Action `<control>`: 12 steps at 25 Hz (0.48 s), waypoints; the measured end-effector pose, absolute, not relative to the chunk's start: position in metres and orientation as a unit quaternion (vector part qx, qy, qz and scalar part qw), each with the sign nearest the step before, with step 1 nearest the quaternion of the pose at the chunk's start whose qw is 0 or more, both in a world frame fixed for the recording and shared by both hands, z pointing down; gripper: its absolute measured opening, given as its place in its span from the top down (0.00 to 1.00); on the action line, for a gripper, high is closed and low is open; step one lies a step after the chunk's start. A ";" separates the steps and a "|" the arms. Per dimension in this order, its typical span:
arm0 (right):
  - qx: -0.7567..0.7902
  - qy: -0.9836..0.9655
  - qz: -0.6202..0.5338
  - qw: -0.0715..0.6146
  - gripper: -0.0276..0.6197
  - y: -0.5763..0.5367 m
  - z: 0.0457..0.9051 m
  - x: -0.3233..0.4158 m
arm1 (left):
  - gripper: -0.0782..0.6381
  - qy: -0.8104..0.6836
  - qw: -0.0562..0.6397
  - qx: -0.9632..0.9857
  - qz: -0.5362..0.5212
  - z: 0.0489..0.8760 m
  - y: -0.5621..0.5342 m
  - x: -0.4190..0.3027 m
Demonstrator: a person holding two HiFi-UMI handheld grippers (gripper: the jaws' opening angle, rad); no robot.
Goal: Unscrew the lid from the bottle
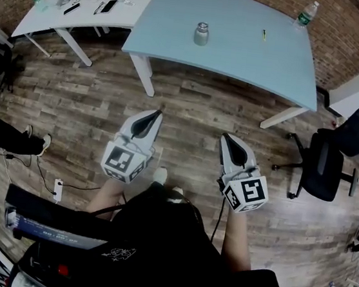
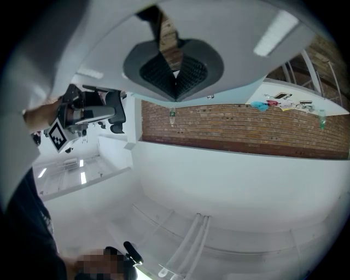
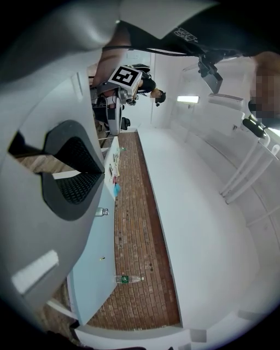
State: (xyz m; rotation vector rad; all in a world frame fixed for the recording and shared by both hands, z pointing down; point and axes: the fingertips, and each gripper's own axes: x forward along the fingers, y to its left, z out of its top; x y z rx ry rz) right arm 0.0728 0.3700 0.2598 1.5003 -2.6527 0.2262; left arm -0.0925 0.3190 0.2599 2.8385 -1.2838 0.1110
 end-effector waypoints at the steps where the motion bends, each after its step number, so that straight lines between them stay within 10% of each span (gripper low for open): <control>1: 0.493 -0.866 0.075 0.041 0.95 0.369 0.260 0.072 | 0.89 -0.411 0.012 0.911 0.035 0.260 0.317 -0.093; 12: 0.515 -0.853 0.077 0.035 0.95 0.339 0.257 0.053 | 0.89 -0.391 0.013 0.920 0.026 0.260 0.282 -0.111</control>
